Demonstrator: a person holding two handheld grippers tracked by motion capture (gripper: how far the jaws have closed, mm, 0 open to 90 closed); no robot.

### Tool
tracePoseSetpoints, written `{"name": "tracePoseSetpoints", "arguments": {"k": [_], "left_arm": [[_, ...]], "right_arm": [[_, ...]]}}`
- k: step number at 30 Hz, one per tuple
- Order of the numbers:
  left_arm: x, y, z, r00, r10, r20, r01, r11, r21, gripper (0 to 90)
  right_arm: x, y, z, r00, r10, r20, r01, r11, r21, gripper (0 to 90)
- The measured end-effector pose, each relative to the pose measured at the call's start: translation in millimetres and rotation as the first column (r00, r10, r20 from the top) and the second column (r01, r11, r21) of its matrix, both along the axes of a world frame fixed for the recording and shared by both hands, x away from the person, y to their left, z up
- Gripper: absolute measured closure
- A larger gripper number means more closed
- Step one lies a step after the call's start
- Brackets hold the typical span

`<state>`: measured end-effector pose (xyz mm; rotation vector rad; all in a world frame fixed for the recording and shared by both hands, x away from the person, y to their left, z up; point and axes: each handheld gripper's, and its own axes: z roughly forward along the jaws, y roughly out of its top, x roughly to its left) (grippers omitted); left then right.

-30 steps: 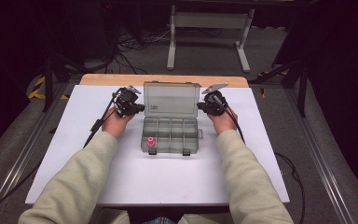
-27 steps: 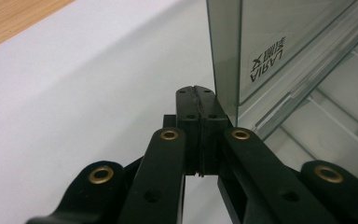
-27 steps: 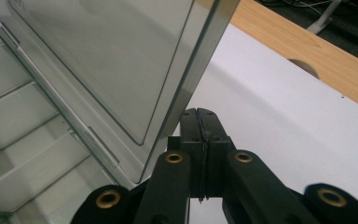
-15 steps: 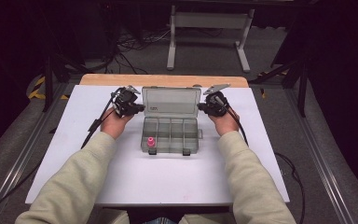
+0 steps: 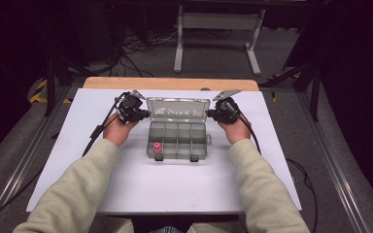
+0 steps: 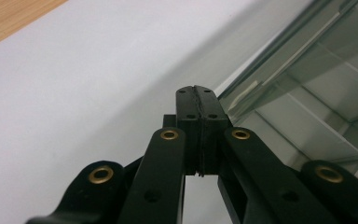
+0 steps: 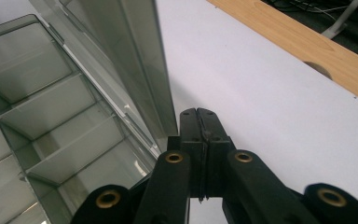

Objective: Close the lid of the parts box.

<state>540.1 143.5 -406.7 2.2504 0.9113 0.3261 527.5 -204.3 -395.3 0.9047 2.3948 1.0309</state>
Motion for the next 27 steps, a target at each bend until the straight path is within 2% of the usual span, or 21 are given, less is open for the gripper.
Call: {"name": "tracePoseSetpoints", "arguments": {"k": [27], "left_arm": [[-11.3,6.5,-0.5,0.9990,-0.037,-0.027,0.037,0.9993,0.008,89.1]], "right_arm": [[-17.7,-4.1,2.9,0.9981,0.053,-0.030,-0.053,0.9986,0.006,90.0]]}}
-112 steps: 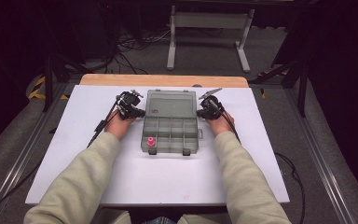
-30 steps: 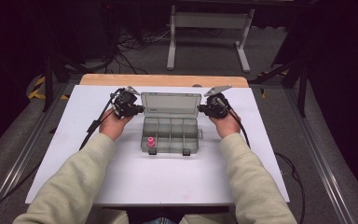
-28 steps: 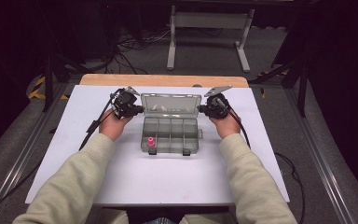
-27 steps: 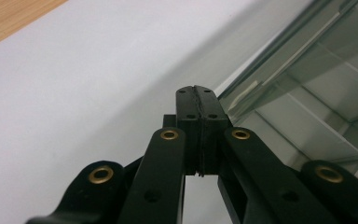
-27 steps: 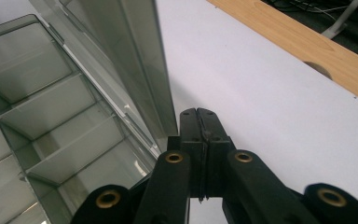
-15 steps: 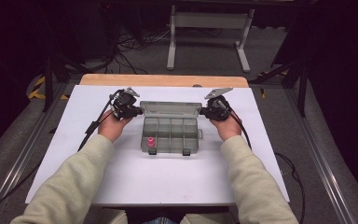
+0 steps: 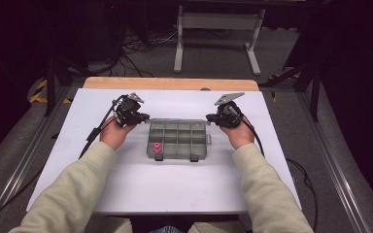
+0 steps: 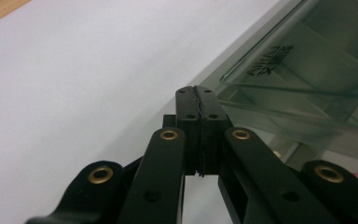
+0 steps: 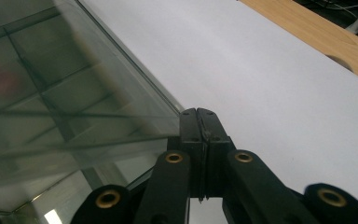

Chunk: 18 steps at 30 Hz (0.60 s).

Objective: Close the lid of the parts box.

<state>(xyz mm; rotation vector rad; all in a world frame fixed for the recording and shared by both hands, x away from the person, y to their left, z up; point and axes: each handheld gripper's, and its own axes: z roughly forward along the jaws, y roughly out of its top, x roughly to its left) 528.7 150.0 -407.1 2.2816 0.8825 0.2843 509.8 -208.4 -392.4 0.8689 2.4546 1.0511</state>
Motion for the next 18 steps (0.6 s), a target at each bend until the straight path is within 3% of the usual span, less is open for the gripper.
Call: {"name": "tracePoseSetpoints", "arguments": {"k": [6,18], "left_arm": [[-5.6,2.3,3.4,1.0000,-0.006,0.000,0.006,0.9998,-0.017,89.1],[-23.8,1.6,14.9,0.9972,-0.075,-0.003,0.075,0.9968,-0.028,89.1]], "right_arm": [[-6.6,1.9,4.2,0.9998,0.020,-0.008,-0.020,0.9998,0.000,90.0],[-26.7,5.8,13.7,0.9970,0.074,-0.024,-0.074,0.9972,0.007,90.0]]}}
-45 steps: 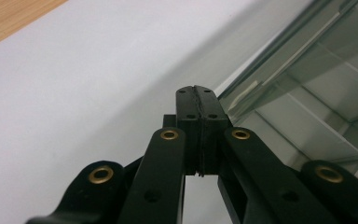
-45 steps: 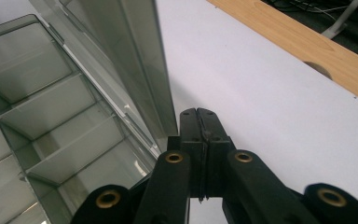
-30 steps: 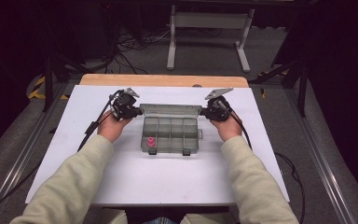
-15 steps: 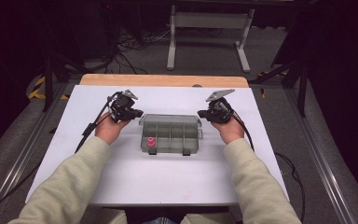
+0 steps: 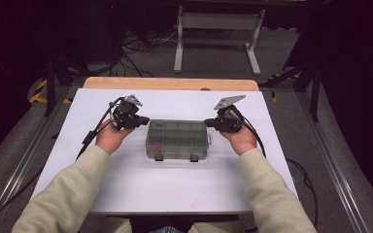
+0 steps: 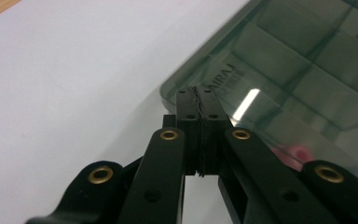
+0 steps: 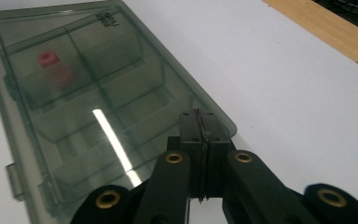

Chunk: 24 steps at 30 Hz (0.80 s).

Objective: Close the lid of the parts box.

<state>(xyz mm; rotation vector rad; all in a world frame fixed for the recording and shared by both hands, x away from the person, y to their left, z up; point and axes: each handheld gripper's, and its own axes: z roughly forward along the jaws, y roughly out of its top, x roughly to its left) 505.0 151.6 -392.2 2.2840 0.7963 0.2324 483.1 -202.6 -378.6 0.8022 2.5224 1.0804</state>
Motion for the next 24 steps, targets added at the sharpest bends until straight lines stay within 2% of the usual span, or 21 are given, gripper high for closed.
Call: {"name": "tracePoseSetpoints", "arguments": {"k": [14,24], "left_arm": [[-23.0,-6.1,9.6,0.9940,-0.103,-0.038,0.104,0.9944,0.020,88.6],[-27.0,-9.4,6.7,0.9847,-0.151,-0.087,0.155,0.9871,0.040,88.3]], "right_arm": [[-22.8,5.8,0.4,0.9959,0.077,-0.047,-0.078,0.9968,-0.019,90.0],[-31.2,12.8,-1.6,0.9896,0.114,-0.087,-0.120,0.9912,-0.057,90.0]]}}
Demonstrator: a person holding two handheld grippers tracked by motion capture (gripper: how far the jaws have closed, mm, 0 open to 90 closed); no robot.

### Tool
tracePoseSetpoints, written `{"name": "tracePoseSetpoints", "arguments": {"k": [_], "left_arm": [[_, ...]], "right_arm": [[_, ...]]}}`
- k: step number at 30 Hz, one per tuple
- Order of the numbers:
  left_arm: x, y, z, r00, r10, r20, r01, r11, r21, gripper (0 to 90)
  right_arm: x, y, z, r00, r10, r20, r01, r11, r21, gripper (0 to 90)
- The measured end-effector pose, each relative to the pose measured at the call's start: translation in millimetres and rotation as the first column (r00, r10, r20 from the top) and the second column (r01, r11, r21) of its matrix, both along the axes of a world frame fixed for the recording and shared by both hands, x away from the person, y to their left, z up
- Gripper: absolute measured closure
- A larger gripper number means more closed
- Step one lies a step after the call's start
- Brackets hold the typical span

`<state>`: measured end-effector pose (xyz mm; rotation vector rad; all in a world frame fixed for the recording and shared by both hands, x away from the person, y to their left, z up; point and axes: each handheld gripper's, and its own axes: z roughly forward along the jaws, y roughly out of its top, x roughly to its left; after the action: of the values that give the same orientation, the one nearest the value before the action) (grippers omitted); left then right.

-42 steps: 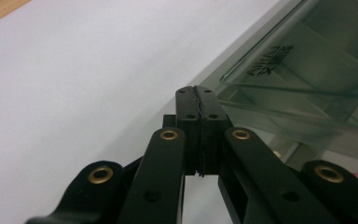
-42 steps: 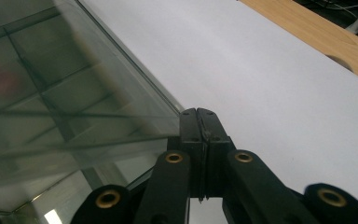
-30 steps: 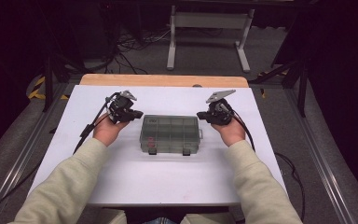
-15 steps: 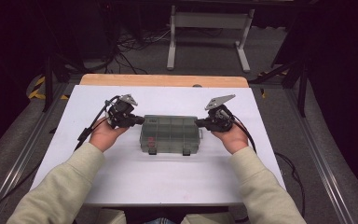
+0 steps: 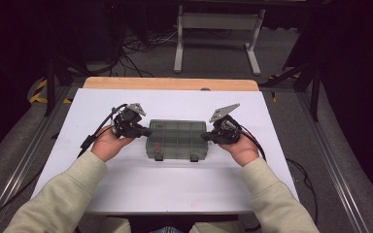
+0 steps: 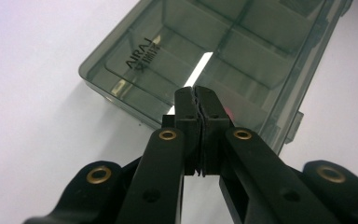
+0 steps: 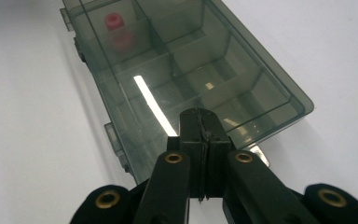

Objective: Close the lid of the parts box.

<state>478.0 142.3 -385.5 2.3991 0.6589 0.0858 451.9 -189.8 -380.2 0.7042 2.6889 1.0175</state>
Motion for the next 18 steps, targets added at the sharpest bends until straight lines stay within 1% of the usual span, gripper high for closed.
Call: {"name": "tracePoseSetpoints", "arguments": {"k": [3,8,12,14,15,18], "left_arm": [[-0.2,-0.2,-1.2,1.0000,-0.007,-0.007,0.007,1.0000,0.003,88.3],[-1.0,-0.8,-2.1,0.9996,-0.023,-0.019,0.023,0.9994,0.024,88.3],[-1.6,-2.0,-3.2,0.9992,-0.030,-0.028,0.031,0.9991,0.028,88.3],[-1.8,-2.6,-3.2,0.9988,-0.040,-0.029,0.041,0.9983,0.042,88.3],[-2.0,-3.0,-3.8,0.9987,-0.041,-0.030,0.042,0.9984,0.037,88.2],[-2.5,-3.9,-4.2,0.9982,-0.049,-0.034,0.050,0.9978,0.044,87.9]], "right_arm": [[-0.4,1.3,-1.4,0.9999,0.006,-0.010,-0.006,0.9999,-0.011,90.0],[-0.3,3.0,-3.4,0.9996,0.013,-0.027,-0.013,0.9997,-0.022,90.0],[0.0,4.2,-5.7,0.9991,0.016,-0.039,-0.017,0.9993,-0.034,90.0],[-0.1,4.8,-6.3,0.9989,0.017,-0.043,-0.019,0.9990,-0.041,90.0],[0.0,5.0,-6.7,0.9988,0.020,-0.045,-0.022,0.9989,-0.043,90.0],[-0.1,5.4,-7.2,0.9984,0.022,-0.051,-0.024,0.9986,-0.047,90.0]]}}
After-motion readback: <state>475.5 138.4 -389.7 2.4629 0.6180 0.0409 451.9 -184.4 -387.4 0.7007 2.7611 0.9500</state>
